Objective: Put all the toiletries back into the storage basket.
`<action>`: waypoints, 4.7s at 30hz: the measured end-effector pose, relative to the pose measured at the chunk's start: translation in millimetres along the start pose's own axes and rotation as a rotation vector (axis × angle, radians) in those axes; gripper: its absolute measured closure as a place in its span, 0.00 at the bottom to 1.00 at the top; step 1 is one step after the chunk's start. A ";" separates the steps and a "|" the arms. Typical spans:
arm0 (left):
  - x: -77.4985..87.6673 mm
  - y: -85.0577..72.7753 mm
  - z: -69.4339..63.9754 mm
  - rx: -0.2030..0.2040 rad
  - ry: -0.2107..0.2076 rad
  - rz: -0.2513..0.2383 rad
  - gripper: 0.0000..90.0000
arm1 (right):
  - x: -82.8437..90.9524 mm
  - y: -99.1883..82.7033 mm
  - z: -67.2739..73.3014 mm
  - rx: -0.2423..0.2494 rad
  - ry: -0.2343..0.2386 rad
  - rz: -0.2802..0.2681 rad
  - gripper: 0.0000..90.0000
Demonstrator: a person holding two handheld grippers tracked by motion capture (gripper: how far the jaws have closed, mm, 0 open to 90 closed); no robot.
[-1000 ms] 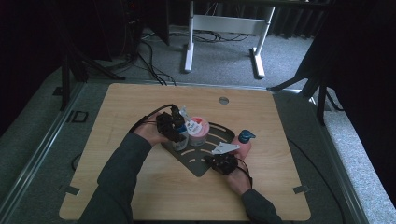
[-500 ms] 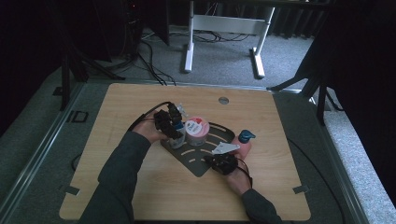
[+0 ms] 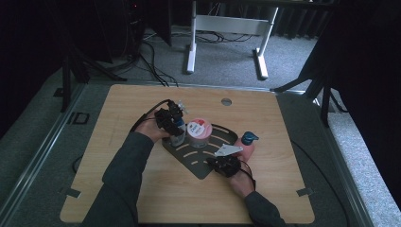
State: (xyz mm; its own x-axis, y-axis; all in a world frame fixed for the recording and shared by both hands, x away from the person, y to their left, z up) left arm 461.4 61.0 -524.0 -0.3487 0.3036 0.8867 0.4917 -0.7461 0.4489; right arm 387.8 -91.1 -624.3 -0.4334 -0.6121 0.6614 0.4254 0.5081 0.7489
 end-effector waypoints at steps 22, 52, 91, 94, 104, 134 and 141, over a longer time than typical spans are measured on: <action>-14.4 7.7 17.5 0.027 0.030 -0.044 0.61 | -0.1 0.0 0.6 0.005 0.007 0.000 1.00; -24.2 19.6 29.2 0.095 -0.021 -0.080 0.59 | -0.5 0.2 1.7 0.007 0.013 0.000 1.00; 6.5 -29.7 -11.0 0.069 0.028 -0.185 0.63 | -0.7 0.4 1.6 0.007 0.011 -0.003 1.00; 4.0 -29.9 -21.8 0.054 0.016 -0.195 0.67 | -0.7 0.5 1.6 0.004 0.012 -0.003 1.00; -21.2 -28.3 -61.5 -0.015 -0.021 -0.190 0.90 | -0.7 0.8 1.8 0.001 0.015 -0.004 0.99; -76.5 -40.0 -106.9 0.041 -0.053 -0.203 1.00 | -0.4 0.7 1.8 -0.002 0.018 -0.005 0.98; -76.9 -43.9 -106.3 0.076 -0.073 -0.273 1.00 | -0.3 0.6 1.8 0.001 0.015 -0.002 0.97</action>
State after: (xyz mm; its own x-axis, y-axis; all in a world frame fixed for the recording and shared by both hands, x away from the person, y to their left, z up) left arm 381.7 7.4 -623.6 -0.4195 0.5306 0.7365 0.4469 -0.5855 0.6764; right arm 386.7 -89.5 -623.9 -0.4226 -0.6223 0.6590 0.4232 0.5074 0.7506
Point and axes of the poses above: each handheld gripper's, and its own axes: x roughly backward along the jaws, y roughly out of its top, z roughly to its left, the point moved 10 cm from there along -x, roughly forward along the jaws, and after that the axes turned 1 degree about y, right-handed, at the moved point
